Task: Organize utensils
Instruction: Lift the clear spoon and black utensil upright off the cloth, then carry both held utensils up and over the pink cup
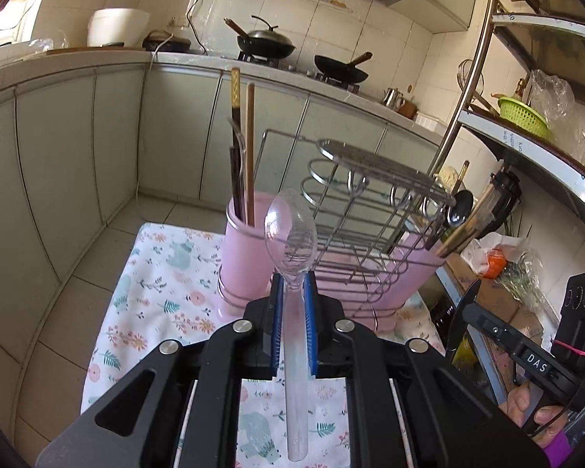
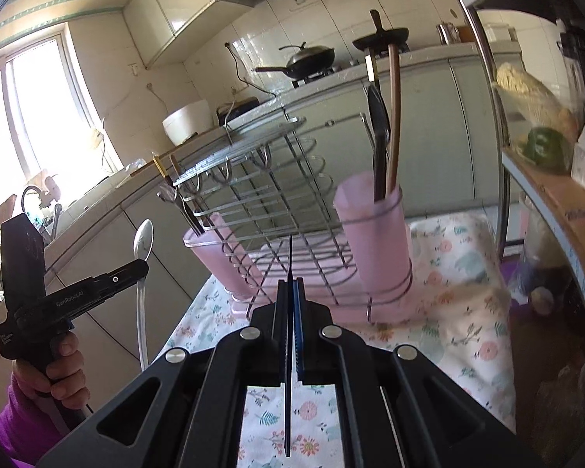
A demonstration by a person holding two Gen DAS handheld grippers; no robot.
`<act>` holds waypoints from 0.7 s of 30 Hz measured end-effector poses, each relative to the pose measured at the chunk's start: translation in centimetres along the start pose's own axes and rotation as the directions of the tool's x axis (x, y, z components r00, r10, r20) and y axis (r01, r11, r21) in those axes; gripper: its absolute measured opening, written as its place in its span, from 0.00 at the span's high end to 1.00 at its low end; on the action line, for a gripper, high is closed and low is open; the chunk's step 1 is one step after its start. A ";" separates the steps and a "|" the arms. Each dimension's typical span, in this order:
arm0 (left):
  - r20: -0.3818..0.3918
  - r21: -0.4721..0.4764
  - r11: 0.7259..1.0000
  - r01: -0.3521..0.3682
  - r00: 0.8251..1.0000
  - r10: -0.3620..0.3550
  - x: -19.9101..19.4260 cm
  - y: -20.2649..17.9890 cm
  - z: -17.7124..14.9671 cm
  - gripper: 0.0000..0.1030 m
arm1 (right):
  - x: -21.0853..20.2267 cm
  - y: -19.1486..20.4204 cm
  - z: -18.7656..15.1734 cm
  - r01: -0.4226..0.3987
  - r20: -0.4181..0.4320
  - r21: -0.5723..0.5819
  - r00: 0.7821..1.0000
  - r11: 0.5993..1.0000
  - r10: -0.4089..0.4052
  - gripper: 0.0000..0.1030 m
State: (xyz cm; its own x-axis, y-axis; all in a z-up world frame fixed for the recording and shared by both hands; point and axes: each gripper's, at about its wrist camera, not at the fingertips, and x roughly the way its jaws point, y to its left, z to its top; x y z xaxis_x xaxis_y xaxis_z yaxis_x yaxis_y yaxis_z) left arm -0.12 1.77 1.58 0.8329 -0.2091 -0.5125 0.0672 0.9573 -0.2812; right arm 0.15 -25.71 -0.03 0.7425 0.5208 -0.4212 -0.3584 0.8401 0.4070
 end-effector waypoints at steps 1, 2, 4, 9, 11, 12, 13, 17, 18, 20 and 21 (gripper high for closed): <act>0.006 0.000 1.000 0.003 1.000 -0.003 -0.1 0.0 0.1 0.91 | -0.1 0.1 0.3 -0.001 0.010 -0.005 1.000 1.000 0.002 0.98; 0.014 0.000 1.000 0.005 1.000 -0.005 -0.2 -0.1 0.3 0.91 | -0.3 0.1 0.6 -0.002 0.019 -0.009 1.000 1.000 0.002 0.98; 0.030 0.003 1.000 0.006 1.000 -0.006 -0.4 -0.2 0.7 0.91 | -0.5 0.1 1.2 -0.002 0.040 -0.014 0.999 1.000 0.003 0.98; 0.067 0.007 1.000 0.010 0.998 -0.010 -1.0 -0.4 1.5 0.91 | -1.2 0.1 2.6 0.000 0.095 -0.023 0.995 1.000 0.002 0.98; 0.078 0.004 1.000 0.015 0.997 -0.015 -1.2 -0.4 1.8 0.91 | -1.6 0.2 3.2 0.001 0.122 -0.026 0.993 1.000 0.003 0.98; 0.083 0.004 1.000 0.015 0.996 -0.016 -1.3 -0.4 1.9 0.91 | -1.6 0.2 3.4 0.001 0.131 -0.028 0.991 1.000 0.003 0.98; 0.091 0.003 1.000 0.016 0.996 -0.016 -1.4 -0.4 2.1 0.91 | -1.8 0.2 3.7 0.001 0.145 -0.032 0.989 0.999 0.004 0.98; 0.114 -0.004 1.000 0.023 0.993 -0.022 -1.9 -0.3 2.8 0.91 | -2.2 0.6 4.5 0.001 0.175 -0.043 0.985 0.999 0.007 0.98; 0.120 -0.005 1.000 0.024 0.993 -0.024 -2.0 -0.2 2.9 0.91 | -2.3 0.7 4.7 0.002 0.183 -0.048 0.983 0.999 0.007 0.98; 0.132 -0.005 1.000 0.027 0.991 -0.026 -2.2 -0.2 3.3 0.91 | -2.5 0.8 5.0 0.007 0.195 -0.054 0.981 0.999 0.004 0.98; 0.137 -0.005 1.000 0.027 0.990 -0.026 -2.3 -0.1 3.4 0.91 | -2.6 0.9 5.2 0.010 0.201 -0.059 0.980 0.998 0.002 0.98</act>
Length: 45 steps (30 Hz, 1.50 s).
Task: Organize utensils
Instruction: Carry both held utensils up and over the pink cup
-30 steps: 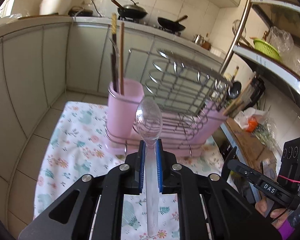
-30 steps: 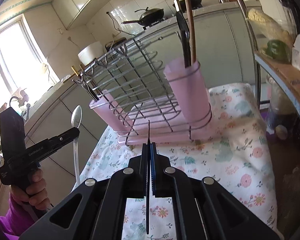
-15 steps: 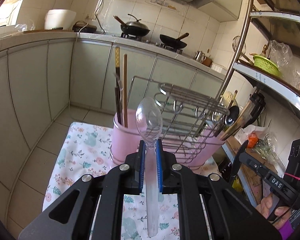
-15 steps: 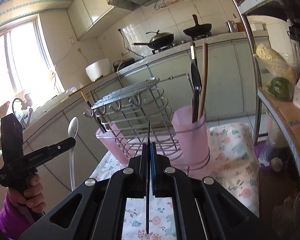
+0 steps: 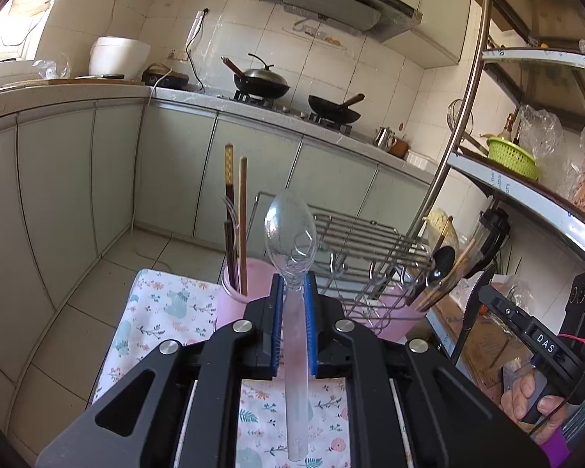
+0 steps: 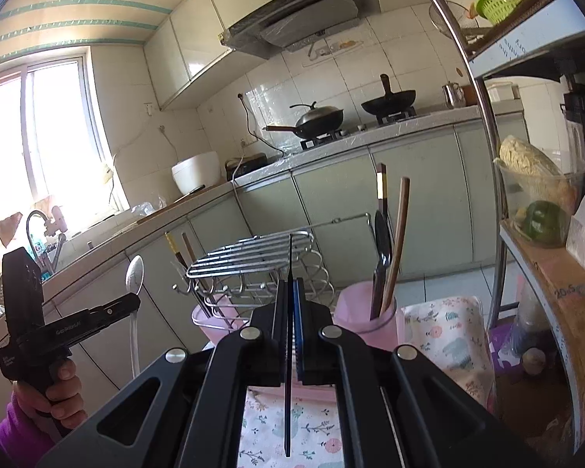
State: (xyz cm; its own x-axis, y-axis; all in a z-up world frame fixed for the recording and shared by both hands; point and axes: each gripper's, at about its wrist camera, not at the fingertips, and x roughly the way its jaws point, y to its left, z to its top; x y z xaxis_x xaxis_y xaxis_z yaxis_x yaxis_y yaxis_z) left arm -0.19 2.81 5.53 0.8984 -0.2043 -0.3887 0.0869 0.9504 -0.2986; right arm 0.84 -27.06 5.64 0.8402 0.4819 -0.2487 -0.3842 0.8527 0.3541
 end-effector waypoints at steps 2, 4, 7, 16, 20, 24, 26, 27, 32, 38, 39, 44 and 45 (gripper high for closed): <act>0.014 -0.002 1.000 0.000 1.000 0.000 -0.2 0.1 0.4 0.91 | -0.2 0.2 0.7 0.003 0.022 -0.014 1.000 1.000 -0.002 0.98; 0.030 -0.008 1.000 -0.002 1.000 0.002 -0.4 0.1 0.8 0.91 | -0.5 0.4 1.3 0.005 0.045 -0.026 0.999 1.000 -0.004 0.98; 0.053 -0.017 1.000 0.000 0.999 0.001 -0.5 0.3 1.4 0.91 | -0.8 0.6 2.2 0.012 0.084 -0.045 0.996 0.999 -0.008 0.98; 0.105 -0.037 0.999 0.015 0.994 -0.011 -0.2 0.7 2.8 0.91 | -0.3 1.3 4.9 0.053 0.186 -0.097 0.982 0.994 -0.034 0.98; 0.132 -0.044 0.999 0.026 0.991 -0.020 0.0 0.7 3.2 0.91 | 0.5 1.5 5.5 0.111 0.241 -0.137 0.967 0.984 -0.076 0.98; 0.157 -0.044 0.998 0.039 0.987 -0.032 0.4 0.8 2.8 0.91 | 2.2 0.9 5.4 0.153 0.247 -0.157 0.963 0.976 -0.111 0.98; 0.159 -0.039 0.999 0.037 0.987 -0.030 0.7 0.7 2.7 0.91 | 3.1 0.6 5.4 0.164 0.249 -0.159 0.961 0.974 -0.121 0.98; 0.158 -0.038 0.999 0.036 0.987 -0.029 0.9 0.7 2.7 0.91 | 3.6 0.3 5.4 0.166 0.248 -0.159 0.961 0.973 -0.123 0.98; 0.172 -0.056 0.998 0.035 0.985 -0.025 1.6 1.1 2.9 0.91 | 5.4 -0.9 5.2 0.181 0.236 -0.158 0.962 0.971 -0.141 0.98; 0.197 -0.095 0.995 0.034 0.980 -0.015 2.8 1.7 3.6 0.91 | 6.7 -2.2 4.8 0.201 0.221 -0.153 0.961 0.967 -0.165 0.98; 0.202 -0.096 0.995 0.032 0.979 -0.012 2.9 1.7 3.7 0.91 | 7.0 -2.4 4.7 0.201 0.216 -0.155 0.962 0.967 -0.166 0.98; 0.215 -0.091 0.996 0.015 0.977 0.005 3.6 1.5 3.8 0.91 | 7.6 -3.1 4.2 0.194 0.196 -0.157 0.967 0.968 -0.162 0.98; 0.216 -0.091 0.996 0.012 0.976 0.008 3.7 1.6 3.9 0.91 | 7.7 -3.1 4.0 0.194 0.194 -0.159 0.968 0.968 -0.162 0.98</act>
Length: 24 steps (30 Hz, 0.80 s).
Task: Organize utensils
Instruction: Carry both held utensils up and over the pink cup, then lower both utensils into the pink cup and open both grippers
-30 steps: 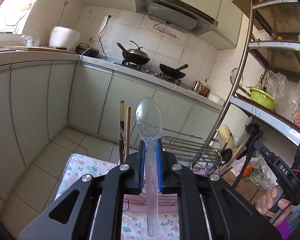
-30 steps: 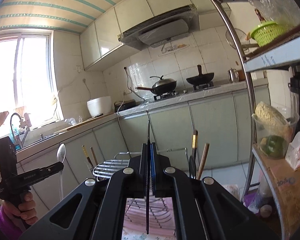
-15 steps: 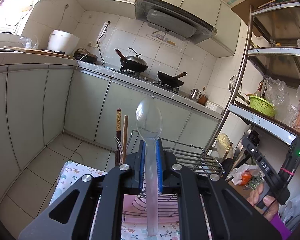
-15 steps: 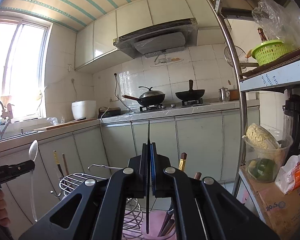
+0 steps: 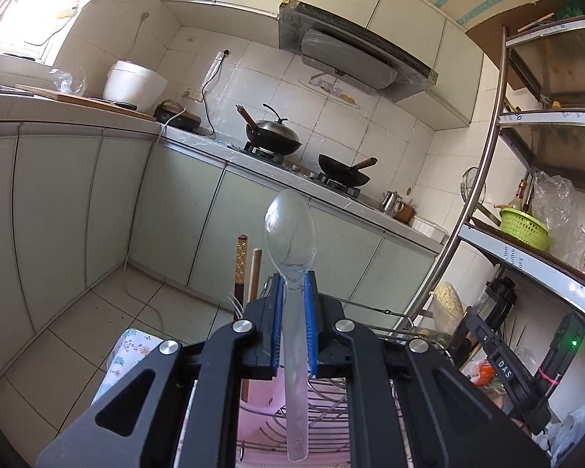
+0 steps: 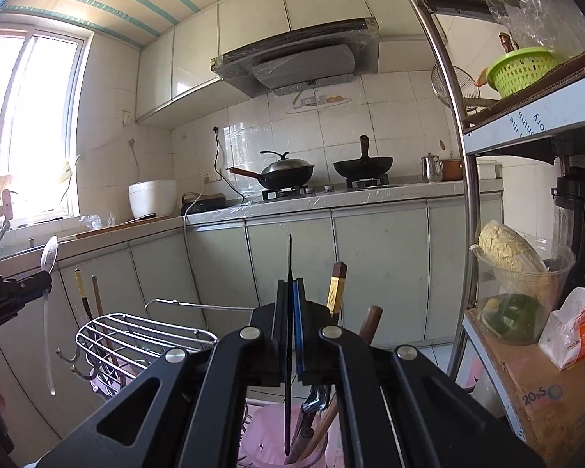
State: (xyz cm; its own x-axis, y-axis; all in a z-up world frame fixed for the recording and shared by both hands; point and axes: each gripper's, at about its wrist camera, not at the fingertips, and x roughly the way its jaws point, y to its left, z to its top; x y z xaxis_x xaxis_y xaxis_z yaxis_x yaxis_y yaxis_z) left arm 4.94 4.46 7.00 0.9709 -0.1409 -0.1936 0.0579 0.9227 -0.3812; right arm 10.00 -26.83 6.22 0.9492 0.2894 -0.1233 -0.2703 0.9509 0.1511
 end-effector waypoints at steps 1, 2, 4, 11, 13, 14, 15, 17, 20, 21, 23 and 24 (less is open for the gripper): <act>0.001 0.002 1.000 -0.003 1.000 0.003 0.2 0.0 -0.1 0.91 | 0.1 0.0 -0.2 0.001 -0.003 -0.005 1.000 1.000 -0.001 0.98; 0.001 0.004 1.000 -0.004 1.000 0.004 0.3 0.0 -0.1 0.91 | 0.3 0.1 -0.3 0.002 -0.007 -0.012 1.000 1.000 -0.002 0.98; 0.001 0.007 1.000 -0.010 1.000 0.010 0.5 0.0 -0.2 0.91 | 0.5 0.2 -0.5 -0.004 -0.019 -0.017 1.000 1.000 0.004 0.98; 0.022 0.003 0.999 -0.033 0.999 0.033 1.1 0.6 -0.1 0.91 | 0.3 0.5 -2.0 -0.044 -0.087 0.009 0.995 0.999 0.045 0.97; 0.030 0.006 0.999 -0.049 0.998 0.049 1.4 0.7 -0.1 0.91 | 0.1 0.6 -2.9 -0.046 -0.102 0.011 0.994 0.999 0.047 0.96; 0.032 0.005 0.999 -0.054 0.998 0.054 1.6 0.8 -0.1 0.91 | -0.3 0.7 -3.0 -0.041 -0.092 0.006 0.995 0.999 0.041 0.95; 0.035 0.003 0.998 -0.061 0.998 0.060 1.9 0.8 -0.2 0.91 | -0.5 0.8 -3.2 -0.045 -0.097 0.004 0.994 0.999 0.046 0.94; 0.046 0.001 0.997 -0.075 0.996 0.075 2.2 0.8 -0.2 0.91 | -0.7 0.9 -3.4 -0.060 -0.112 0.021 0.992 0.998 0.062 0.94; 0.088 0.010 0.995 -0.097 0.992 0.096 2.8 0.6 -0.4 0.91 | -1.2 0.9 -3.6 -0.064 -0.113 0.029 0.991 0.998 0.067 0.92; 0.110 0.022 0.993 -0.113 0.988 0.110 2.9 0.4 -0.5 0.91 | -1.3 0.9 -3.6 -0.063 -0.110 0.031 0.992 0.998 0.066 0.91; 0.145 0.046 0.990 -0.132 0.982 0.124 3.3 0.0 -0.8 0.91 | -1.7 0.7 -3.5 -0.066 -0.097 0.045 0.993 0.997 0.070 0.91; 0.161 0.060 0.988 -0.144 0.978 0.133 3.5 -0.2 -0.9 0.91 | -1.9 0.5 -3.5 -0.068 -0.091 0.055 0.993 0.996 0.072 0.90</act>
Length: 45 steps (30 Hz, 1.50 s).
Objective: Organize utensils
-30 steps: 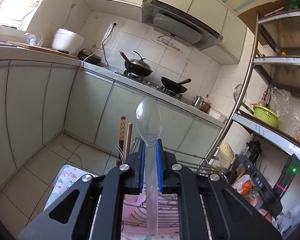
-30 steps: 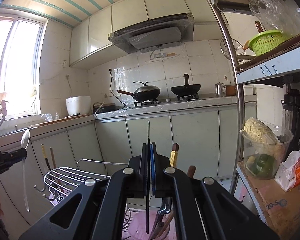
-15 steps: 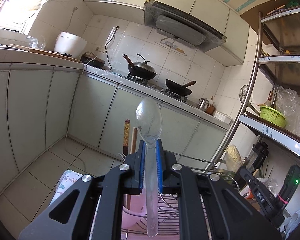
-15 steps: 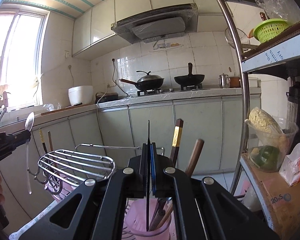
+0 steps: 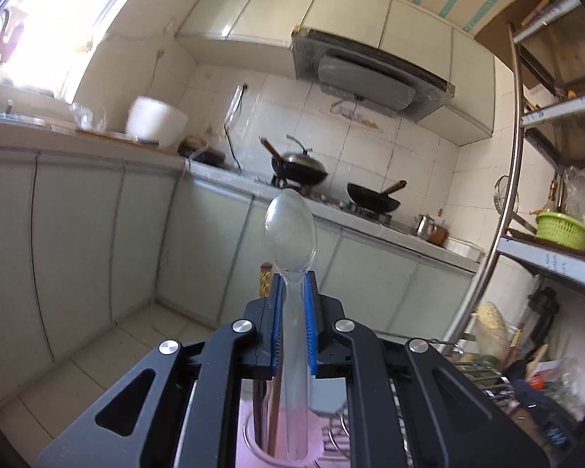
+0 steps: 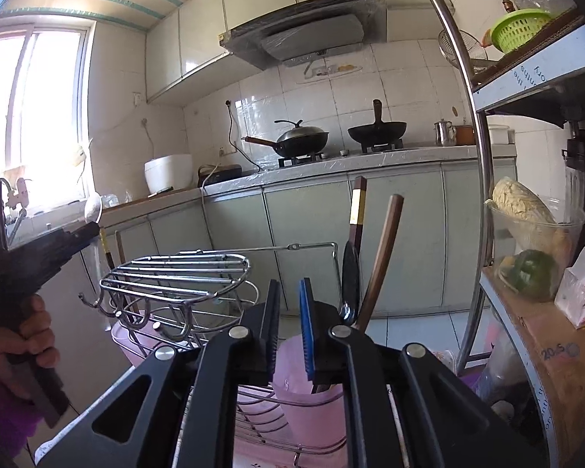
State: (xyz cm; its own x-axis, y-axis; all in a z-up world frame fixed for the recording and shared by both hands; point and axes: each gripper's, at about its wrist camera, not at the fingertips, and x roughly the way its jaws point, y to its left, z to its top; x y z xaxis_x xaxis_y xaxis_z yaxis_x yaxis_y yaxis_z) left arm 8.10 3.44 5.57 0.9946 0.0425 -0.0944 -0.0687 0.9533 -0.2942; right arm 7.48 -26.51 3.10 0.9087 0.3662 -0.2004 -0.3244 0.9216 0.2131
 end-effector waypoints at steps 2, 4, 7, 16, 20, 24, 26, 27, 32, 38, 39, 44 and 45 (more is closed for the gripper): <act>0.027 0.036 0.999 -0.020 0.999 0.020 0.4 -0.6 -0.6 0.91 | -0.4 -0.3 0.0 -0.005 0.012 0.023 1.000 1.000 0.004 0.89; 0.037 0.061 0.998 -0.035 0.999 0.033 0.9 -1.0 -1.3 0.91 | -0.7 -0.6 -0.1 -0.006 0.017 0.036 1.000 0.999 0.005 0.88; 0.042 0.096 0.994 -0.057 0.998 0.053 1.1 -1.4 -2.3 0.91 | -1.0 -0.6 -0.3 -0.002 0.015 0.043 1.000 0.999 0.001 0.88; -0.037 0.114 0.993 -0.039 0.998 0.044 0.6 -1.3 -4.5 0.90 | -1.5 -0.7 -1.1 0.007 -0.005 0.084 1.000 0.996 -0.006 0.88; -0.081 0.101 0.994 -0.031 0.996 0.040 0.3 -0.9 -5.6 0.90 | -2.0 -0.4 -1.4 0.011 -0.017 0.086 1.000 0.996 -0.010 0.87; -0.162 0.096 0.995 -0.014 0.986 0.030 0.3 -0.7 -6.2 0.89 | -2.3 0.0 -1.5 0.011 -0.033 0.091 0.999 0.996 -0.008 0.87; -0.189 0.084 0.996 -0.011 0.982 0.027 -0.1 -0.5 -6.3 0.84 | -2.5 0.2 -1.7 0.012 -0.043 0.088 0.999 0.996 -0.009 0.87; -0.194 0.080 0.997 -0.010 0.981 0.025 -0.2 -0.4 -6.4 0.79 | -2.5 0.5 -1.7 0.013 -0.052 0.084 0.999 0.996 -0.009 0.87; -0.223 0.056 0.998 0.001 0.975 0.011 -1.6 0.1 -6.3 0.72 | -2.9 1.5 -2.3 0.002 -0.082 0.081 0.997 0.997 0.005 0.75; -0.257 0.061 0.998 0.022 0.966 -0.006 -3.2 -0.4 -6.1 0.68 | -3.7 3.0 -3.2 -0.007 -0.103 0.066 0.995 0.998 0.014 0.67; -0.260 0.067 0.997 0.026 0.966 -0.008 -3.4 -0.5 -6.0 0.67 | -3.9 3.3 -3.4 -0.005 -0.110 0.062 0.994 0.998 0.012 0.67; -0.270 0.098 0.994 0.043 0.963 -0.015 -5.1 -1.3 -6.3 0.67 | -4.6 4.5 -4.2 0.006 -0.124 0.042 0.992 0.999 -0.001 0.67; -0.270 0.101 0.994 0.046 0.963 -0.017 -5.4 -1.4 -6.3 0.67 | -4.7 4.7 -4.2 0.008 -0.128 0.039 0.992 0.999 -0.003 0.67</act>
State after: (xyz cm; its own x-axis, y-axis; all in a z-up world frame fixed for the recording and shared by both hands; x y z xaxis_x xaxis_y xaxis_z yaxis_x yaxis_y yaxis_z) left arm 2.30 -0.03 0.51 0.9376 -0.0565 -0.3430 -0.0143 0.9796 -0.2004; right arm 0.64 -23.39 1.01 0.8686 0.3773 -0.3214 -0.3070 0.9186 0.2488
